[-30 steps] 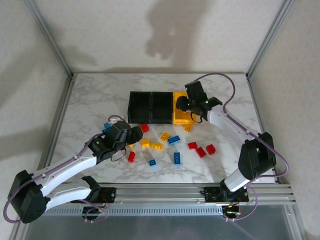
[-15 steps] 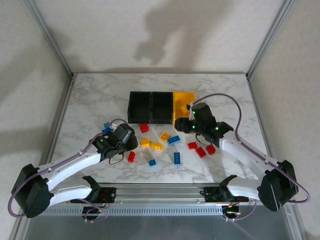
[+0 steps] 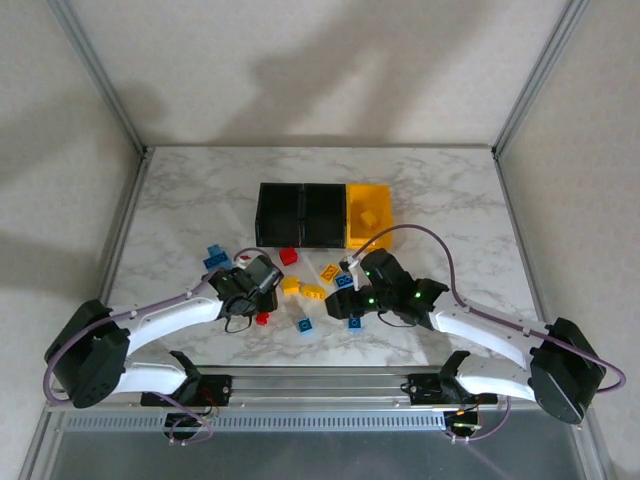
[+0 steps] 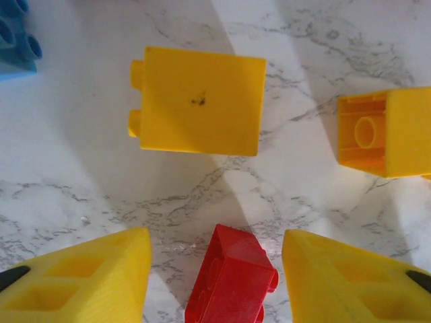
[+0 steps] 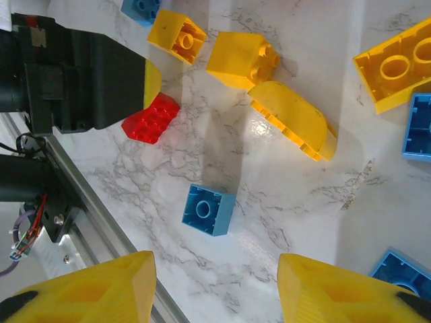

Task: Sort the legos into containers by color
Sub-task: Pick up the lego from the middle-left of the table, then place the lego in the container.

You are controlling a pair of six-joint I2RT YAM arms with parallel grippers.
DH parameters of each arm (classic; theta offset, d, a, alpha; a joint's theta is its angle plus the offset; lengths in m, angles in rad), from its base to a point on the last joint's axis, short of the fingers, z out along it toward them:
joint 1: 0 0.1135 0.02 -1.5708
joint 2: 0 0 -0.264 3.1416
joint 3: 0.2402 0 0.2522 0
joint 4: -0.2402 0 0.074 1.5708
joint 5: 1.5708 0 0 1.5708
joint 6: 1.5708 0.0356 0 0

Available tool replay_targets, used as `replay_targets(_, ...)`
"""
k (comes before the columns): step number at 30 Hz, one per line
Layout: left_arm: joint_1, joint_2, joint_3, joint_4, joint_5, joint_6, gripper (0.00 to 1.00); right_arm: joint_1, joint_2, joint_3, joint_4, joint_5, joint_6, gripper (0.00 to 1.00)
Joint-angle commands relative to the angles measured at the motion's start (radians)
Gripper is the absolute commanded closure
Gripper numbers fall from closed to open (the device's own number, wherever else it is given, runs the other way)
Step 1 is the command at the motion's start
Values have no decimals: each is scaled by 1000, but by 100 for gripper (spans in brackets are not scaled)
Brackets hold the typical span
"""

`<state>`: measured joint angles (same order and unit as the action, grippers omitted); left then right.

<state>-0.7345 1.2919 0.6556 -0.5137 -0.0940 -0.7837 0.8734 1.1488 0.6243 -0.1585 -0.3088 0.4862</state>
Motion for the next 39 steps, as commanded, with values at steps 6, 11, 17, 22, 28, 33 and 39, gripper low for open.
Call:
replay_targets(6, -30, 44, -34, 12, 39, 21, 52, 5, 42, 5, 37, 12, -6, 51)
replay_targets(11, -39, 53, -40, 18, 28, 23, 67, 4, 43, -1, 39, 19, 0, 52)
replay_targets(17, -39, 63, -25, 5, 7, 39, 85, 5, 19, -8, 30, 36, 3, 52)
replay_targets(22, -36, 46, 72, -27, -4, 66, 90, 4, -24, -25, 24, 58, 14, 52)
replay_targets(28, -28, 110, 256, -18, 10, 103, 92, -12, -84, -27, 17, 159, 63, 50)
replay_targets(33, -28, 220, 423, -2, 40, 138, 92, -56, -156, -15, 1, 267, 106, 49)
replay_targets(39, -26, 393, 641, -14, 16, 176, 93, -110, -213, -23, -25, 317, 132, 49)
